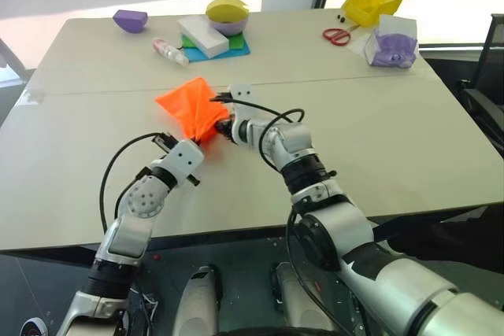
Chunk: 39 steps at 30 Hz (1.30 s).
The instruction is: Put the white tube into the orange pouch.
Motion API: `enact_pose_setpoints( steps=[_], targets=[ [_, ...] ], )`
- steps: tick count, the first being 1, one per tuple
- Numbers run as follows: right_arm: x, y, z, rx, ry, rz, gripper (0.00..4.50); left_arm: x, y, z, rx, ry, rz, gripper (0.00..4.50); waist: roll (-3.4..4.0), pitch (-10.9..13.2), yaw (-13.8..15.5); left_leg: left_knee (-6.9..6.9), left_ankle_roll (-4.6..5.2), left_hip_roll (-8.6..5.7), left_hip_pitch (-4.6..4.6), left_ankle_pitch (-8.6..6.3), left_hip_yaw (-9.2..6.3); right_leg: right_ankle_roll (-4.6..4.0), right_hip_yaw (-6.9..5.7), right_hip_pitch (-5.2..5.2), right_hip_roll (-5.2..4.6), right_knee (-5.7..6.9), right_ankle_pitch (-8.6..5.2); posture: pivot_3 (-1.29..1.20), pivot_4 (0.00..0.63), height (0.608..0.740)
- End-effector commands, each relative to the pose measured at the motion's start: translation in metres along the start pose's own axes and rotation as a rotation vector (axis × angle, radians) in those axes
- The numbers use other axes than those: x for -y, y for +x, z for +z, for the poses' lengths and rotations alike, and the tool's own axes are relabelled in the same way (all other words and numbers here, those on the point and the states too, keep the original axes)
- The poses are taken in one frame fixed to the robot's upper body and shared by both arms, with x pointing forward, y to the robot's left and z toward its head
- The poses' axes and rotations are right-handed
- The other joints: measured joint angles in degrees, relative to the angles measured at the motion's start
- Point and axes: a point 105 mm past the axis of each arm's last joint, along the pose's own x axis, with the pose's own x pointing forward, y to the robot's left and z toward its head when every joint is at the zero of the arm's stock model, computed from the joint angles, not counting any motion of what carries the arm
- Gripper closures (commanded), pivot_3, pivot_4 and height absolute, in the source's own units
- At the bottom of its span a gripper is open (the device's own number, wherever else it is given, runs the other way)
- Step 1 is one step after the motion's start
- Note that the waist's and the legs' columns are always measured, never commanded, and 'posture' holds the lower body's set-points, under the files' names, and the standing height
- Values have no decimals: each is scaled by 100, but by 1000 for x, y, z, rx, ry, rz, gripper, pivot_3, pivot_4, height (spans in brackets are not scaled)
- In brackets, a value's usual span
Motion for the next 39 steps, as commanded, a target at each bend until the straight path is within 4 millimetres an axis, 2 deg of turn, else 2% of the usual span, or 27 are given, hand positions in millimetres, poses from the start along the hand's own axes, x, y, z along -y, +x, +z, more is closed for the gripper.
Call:
enact_pose_setpoints(
  steps=[1,5,9,23,27,29,30,32,33,36,39],
  targets=[
    [-11,0,13,52,-28,33,2725,-7,-6,15,69,16,6,4500,0,0,-3,-1,0,0,0,0,0,0,0,0,0,1,0,0,150,740],
    [-11,-2,21,81,-14,43,2725,-11,-15,6,53,44,-25,4500,0,0,-42,-1,0,1,1,0,0,-1,0,0,0,2,0,0,150,740],
    [-21,-2,22,89,-16,87,2725,-17,-18,-2,29,50,-15,4500,0,0,-94,-1,0,1,0,0,-1,-2,0,0,-2,1,0,0,150,740],
    [-54,-5,21,102,-38,214,2725,-14,-9,7,59,30,-12,4500,0,0,-117,-4,0,1,-1,0,-1,0,-2,-2,-1,1,0,0,150,740],
    [-52,-5,22,110,-11,217,2725,-13,-10,5,53,28,-13,4500,0,0,-117,-4,0,1,-1,0,0,0,-1,-2,-1,1,0,0,150,740],
    [-50,-5,23,121,-17,215,1658,-13,-11,4,48,28,-13,4500,0,0,-117,-4,0,1,-1,0,0,0,-1,-2,-1,1,0,0,150,740],
    [-50,-5,24,124,-19,217,1361,-13,-11,4,48,27,-13,4500,0,0,-117,-4,0,1,-1,0,0,0,-1,-2,-1,1,0,0,150,740],
    [-50,-6,24,124,-10,220,337,-13,-10,4,49,25,-12,4500,0,0,-117,-4,0,1,-1,0,0,0,-2,-2,-1,1,0,0,150,740],
    [-51,-6,24,124,-21,220,35,-12,-10,4,48,26,-14,4500,0,0,-117,-4,0,1,-1,0,0,0,-1,-2,-1,2,0,0,150,740],
    [-60,-11,15,98,-62,286,35,-11,-11,1,35,27,-12,4500,0,0,-118,-4,0,1,-1,0,0,0,-1,-2,-1,2,0,0,150,740],
    [-56,-21,3,83,-142,318,35,-14,-13,-4,16,30,-1,4500,0,0,-115,-5,0,1,-1,0,-1,2,-1,-2,-1,2,-1,0,150,740]
  ],
)
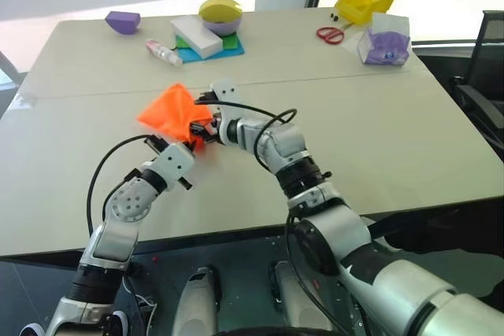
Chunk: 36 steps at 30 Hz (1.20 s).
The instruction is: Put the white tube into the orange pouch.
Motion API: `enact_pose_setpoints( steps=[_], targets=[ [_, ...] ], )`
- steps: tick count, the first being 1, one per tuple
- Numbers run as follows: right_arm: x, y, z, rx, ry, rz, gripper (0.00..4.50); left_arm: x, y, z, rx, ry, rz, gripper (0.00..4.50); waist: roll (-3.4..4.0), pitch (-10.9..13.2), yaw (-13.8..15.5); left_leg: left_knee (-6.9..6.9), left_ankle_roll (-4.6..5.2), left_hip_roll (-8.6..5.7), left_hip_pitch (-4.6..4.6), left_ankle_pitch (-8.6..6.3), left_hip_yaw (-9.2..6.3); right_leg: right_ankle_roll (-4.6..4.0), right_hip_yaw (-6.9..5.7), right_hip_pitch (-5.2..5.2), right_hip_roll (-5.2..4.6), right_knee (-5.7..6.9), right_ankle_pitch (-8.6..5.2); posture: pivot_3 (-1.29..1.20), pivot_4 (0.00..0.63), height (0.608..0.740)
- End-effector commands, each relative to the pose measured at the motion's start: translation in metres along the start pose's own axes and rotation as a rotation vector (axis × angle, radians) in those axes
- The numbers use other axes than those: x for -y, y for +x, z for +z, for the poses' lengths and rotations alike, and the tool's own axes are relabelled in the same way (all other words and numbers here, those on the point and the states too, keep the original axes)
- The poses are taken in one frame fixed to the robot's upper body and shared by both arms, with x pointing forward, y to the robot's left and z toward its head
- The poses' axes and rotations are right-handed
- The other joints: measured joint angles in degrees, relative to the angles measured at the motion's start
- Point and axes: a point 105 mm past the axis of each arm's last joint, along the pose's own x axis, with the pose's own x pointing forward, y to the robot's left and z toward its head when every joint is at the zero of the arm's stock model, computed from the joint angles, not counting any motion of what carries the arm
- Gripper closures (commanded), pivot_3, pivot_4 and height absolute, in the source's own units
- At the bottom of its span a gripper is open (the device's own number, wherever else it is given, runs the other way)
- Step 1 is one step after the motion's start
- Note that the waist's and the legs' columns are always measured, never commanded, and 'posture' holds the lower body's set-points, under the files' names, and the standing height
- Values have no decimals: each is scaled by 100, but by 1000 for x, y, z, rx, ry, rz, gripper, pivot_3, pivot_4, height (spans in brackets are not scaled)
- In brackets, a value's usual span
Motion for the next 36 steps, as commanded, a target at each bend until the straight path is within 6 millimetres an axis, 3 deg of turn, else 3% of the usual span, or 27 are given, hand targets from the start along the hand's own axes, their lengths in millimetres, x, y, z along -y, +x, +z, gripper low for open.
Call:
enact_pose_setpoints(
  steps=[1,9,15,19,26,29,34,36],
  targets=[
    [-14,-12,-2,15,-74,91,35,-8,-4,-2,-6,21,31,4500,0,0,2,0,0,0,0,0,0,2,0,1,0,2,-1,0,150,740],
    [-1,-53,-11,11,-234,128,35,-10,-10,-11,-34,28,28,4500,-1,-1,7,6,0,-2,1,0,1,0,0,3,-6,2,-2,0,150,740],
    [31,-75,-9,40,-399,26,35,-11,-10,-13,-36,40,18,4500,-1,-1,1,2,0,-1,8,0,-1,-3,0,2,-2,4,-2,0,150,740],
    [56,-78,4,112,-456,-85,35,-13,-11,-16,-38,44,15,4500,-1,-1,-2,3,-1,-2,8,0,2,-3,3,2,-3,1,-2,0,150,740],
    [77,-65,-4,67,-404,-197,35,-7,-6,-11,-23,43,0,4500,-1,-1,4,4,0,-2,8,0,3,-3,3,2,-2,3,-1,0,150,740],
    [72,-62,0,94,-385,-180,35,-6,-6,-11,-20,42,-4,4500,-2,-1,11,4,0,-2,7,1,3,-2,3,3,-2,3,-1,0,150,740],
    [62,-60,13,159,-508,-161,35,-7,-7,-11,-24,45,-3,4500,-1,-1,12,5,0,-2,6,1,4,0,3,3,-1,2,-1,0,150,740],
    [67,-57,5,119,-558,-183,35,-8,-7,-11,-24,45,1,4500,-1,-1,9,5,0,-2,7,1,4,0,3,3,-1,3,-1,0,150,740]
  ],
)
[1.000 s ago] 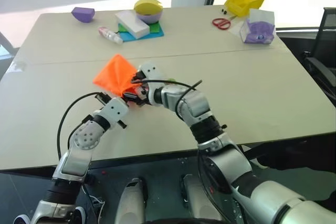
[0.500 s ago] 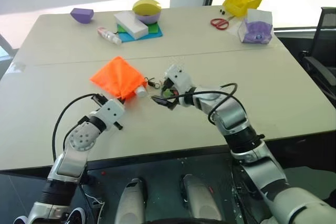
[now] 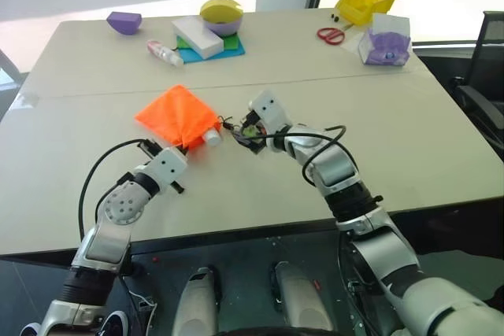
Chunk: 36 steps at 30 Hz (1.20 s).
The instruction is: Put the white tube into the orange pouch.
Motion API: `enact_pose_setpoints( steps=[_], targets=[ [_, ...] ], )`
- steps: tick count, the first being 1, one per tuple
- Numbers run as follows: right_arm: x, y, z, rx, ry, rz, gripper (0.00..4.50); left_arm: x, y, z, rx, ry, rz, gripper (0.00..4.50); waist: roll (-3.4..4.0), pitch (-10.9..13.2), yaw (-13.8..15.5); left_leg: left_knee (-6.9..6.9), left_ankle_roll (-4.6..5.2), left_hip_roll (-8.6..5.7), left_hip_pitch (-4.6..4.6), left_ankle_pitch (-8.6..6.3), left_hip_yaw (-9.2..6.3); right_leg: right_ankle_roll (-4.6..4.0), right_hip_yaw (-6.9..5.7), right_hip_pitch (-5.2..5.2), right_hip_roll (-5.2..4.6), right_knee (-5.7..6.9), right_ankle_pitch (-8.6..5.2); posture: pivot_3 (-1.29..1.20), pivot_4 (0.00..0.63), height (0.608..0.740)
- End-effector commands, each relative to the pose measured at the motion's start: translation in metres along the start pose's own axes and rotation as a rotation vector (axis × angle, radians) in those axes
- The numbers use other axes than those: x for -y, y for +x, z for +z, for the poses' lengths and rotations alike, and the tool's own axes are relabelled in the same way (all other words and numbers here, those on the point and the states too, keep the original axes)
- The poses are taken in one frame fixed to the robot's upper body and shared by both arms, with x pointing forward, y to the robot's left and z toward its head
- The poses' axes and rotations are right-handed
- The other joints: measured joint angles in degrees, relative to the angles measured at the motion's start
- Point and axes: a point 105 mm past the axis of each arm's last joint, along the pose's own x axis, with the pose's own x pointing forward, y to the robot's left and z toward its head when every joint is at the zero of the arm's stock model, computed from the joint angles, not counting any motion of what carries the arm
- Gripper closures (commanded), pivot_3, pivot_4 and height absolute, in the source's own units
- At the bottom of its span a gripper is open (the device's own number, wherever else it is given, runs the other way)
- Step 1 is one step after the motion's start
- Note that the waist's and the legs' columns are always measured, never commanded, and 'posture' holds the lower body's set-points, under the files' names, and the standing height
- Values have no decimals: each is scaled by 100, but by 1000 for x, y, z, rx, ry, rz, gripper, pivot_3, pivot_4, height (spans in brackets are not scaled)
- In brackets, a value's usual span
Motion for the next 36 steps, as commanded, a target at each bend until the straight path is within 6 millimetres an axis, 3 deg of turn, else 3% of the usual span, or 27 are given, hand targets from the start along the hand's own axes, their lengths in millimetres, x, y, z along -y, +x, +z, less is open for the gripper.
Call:
enact_pose_setpoints(
  steps=[1,3,5,8,14,19,22,29,32,36],
  targets=[
    [1,3,6,8,-116,-20,35,-3,0,5,18,16,6,4500,0,0,-1,0,0,0,0,0,0,0,0,0,0,0,0,0,150,740],
    [7,4,-6,-39,-86,-43,35,-2,1,6,23,15,6,4500,0,0,-1,0,0,0,0,0,0,0,0,1,0,0,0,0,150,740],
    [12,3,-17,-87,50,-64,35,-2,1,8,27,16,5,4500,0,0,1,1,0,0,0,0,0,-1,0,1,-1,0,0,0,150,740],
    [19,3,-20,-118,59,-96,35,1,0,8,29,13,-1,4500,0,0,3,1,0,0,0,0,0,0,0,1,-1,1,0,0,150,740],
    [13,8,-34,-178,94,-86,35,2,3,10,35,12,-6,4500,0,0,-5,1,0,0,2,0,0,0,0,2,0,2,0,0,150,740],
    [12,15,-33,-147,175,-79,35,4,3,11,39,9,-9,4500,-1,0,-10,1,0,0,6,0,-1,-1,0,3,2,9,1,0,150,740],
    [10,14,-34,-150,209,-52,838,4,3,11,38,10,-9,4500,-1,0,-9,1,0,0,6,0,-1,-1,0,3,2,10,2,0,150,740],
    [19,-6,-35,-121,182,-37,4461,1,-1,7,24,11,2,4500,-1,0,22,2,0,0,3,1,-1,1,0,3,1,8,0,0,150,740],
    [20,-26,-29,-90,194,8,4486,-1,-3,5,17,10,7,4500,0,0,32,3,0,0,3,1,0,3,0,3,0,7,0,0,150,740],
    [5,-59,-25,-85,137,139,4486,-5,-6,0,6,19,5,4500,0,0,37,1,0,1,3,0,-1,6,0,2,1,8,-3,0,150,740]
  ],
)
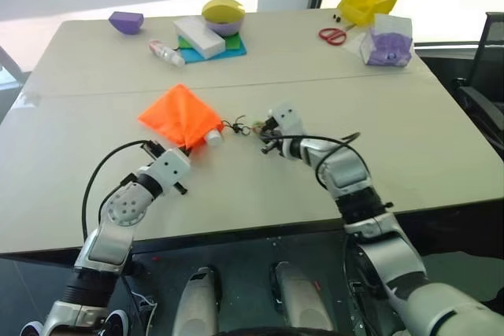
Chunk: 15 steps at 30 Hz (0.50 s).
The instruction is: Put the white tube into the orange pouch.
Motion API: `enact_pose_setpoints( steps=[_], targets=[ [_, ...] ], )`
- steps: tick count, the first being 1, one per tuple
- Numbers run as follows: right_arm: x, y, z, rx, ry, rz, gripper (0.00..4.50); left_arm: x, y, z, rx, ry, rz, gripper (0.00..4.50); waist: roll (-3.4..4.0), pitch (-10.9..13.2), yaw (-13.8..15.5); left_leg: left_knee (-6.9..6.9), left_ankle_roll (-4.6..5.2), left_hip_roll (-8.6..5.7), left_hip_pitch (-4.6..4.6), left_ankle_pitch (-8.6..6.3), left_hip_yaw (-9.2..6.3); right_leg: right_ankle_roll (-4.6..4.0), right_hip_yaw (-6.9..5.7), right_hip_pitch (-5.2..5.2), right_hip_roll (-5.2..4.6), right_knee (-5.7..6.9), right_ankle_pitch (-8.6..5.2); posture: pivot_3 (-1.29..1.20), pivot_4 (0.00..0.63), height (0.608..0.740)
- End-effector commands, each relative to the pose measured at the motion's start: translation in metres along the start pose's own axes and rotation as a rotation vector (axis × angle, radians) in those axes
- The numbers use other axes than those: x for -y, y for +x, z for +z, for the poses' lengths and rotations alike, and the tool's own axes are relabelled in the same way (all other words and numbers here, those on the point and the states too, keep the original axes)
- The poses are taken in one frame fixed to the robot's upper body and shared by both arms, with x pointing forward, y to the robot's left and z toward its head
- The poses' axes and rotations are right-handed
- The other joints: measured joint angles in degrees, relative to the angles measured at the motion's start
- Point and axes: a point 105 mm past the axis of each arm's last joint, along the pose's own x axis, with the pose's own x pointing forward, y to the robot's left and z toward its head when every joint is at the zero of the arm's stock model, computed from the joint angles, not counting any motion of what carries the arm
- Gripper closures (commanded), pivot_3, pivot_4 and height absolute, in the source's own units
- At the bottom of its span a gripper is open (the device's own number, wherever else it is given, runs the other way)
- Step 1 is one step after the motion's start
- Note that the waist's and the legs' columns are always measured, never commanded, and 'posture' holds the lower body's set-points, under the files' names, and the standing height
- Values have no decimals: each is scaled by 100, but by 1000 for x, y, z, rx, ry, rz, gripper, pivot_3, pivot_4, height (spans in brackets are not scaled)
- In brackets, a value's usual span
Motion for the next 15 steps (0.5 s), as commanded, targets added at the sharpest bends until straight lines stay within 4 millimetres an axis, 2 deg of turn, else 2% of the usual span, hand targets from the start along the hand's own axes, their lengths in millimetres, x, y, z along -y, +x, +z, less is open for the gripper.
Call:
enact_pose_setpoints(
  steps=[1,8,12,15],
  targets=[
    [-16,-21,20,57,-54,95,4486,-9,-5,-2,0,29,8,4500,0,0,-29,0,0,0,2,0,0,0,0,0,0,0,0,0,150,740],
    [-22,-45,24,59,-78,189,4486,-20,-10,-11,0,62,-29,4500,0,0,-47,0,-2,-2,5,-1,-2,-17,1,1,-6,-2,7,0,150,740],
    [-35,-60,26,66,-86,311,4486,-27,-14,-16,-4,69,-43,4500,0,0,-47,0,-2,-5,3,-1,1,-20,1,3,-14,-12,9,0,150,740],
    [-32,-59,17,27,-141,301,4486,-23,-16,-19,-6,71,-81,4500,0,0,-48,-1,-2,-4,1,-1,0,-18,1,2,-12,-16,7,0,150,740]
  ],
)
